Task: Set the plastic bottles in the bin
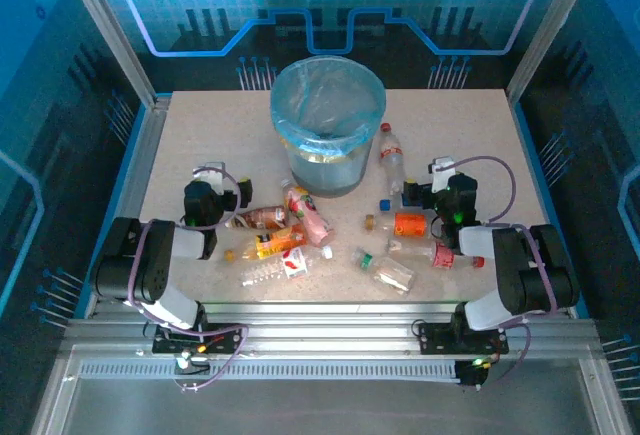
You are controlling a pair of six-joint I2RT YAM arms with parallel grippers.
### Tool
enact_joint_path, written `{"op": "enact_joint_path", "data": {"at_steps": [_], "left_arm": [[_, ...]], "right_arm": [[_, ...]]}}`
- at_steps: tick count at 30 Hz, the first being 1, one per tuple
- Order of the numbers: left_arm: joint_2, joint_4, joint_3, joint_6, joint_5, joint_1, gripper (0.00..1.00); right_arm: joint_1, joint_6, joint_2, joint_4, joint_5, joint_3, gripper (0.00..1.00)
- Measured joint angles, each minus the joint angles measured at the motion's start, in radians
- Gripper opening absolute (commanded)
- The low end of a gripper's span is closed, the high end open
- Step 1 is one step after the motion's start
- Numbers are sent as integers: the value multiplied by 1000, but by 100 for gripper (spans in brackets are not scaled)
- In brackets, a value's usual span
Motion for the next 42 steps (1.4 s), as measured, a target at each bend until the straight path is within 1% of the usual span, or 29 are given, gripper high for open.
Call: {"op": "enact_joint_path", "data": {"at_steps": [37, 39, 42], "left_arm": [[-3, -2, 0, -1, -1, 0, 99], [-31, -26, 0, -1, -5, 0, 99], [-174, -122, -1, -4, -17, 0, 98]], "right_arm": [[-2, 0, 0, -3, -4, 2, 100], [-3, 0, -2, -42, -4, 17, 100], [-4, 4, -37, -223, -3, 106, 98]]}}
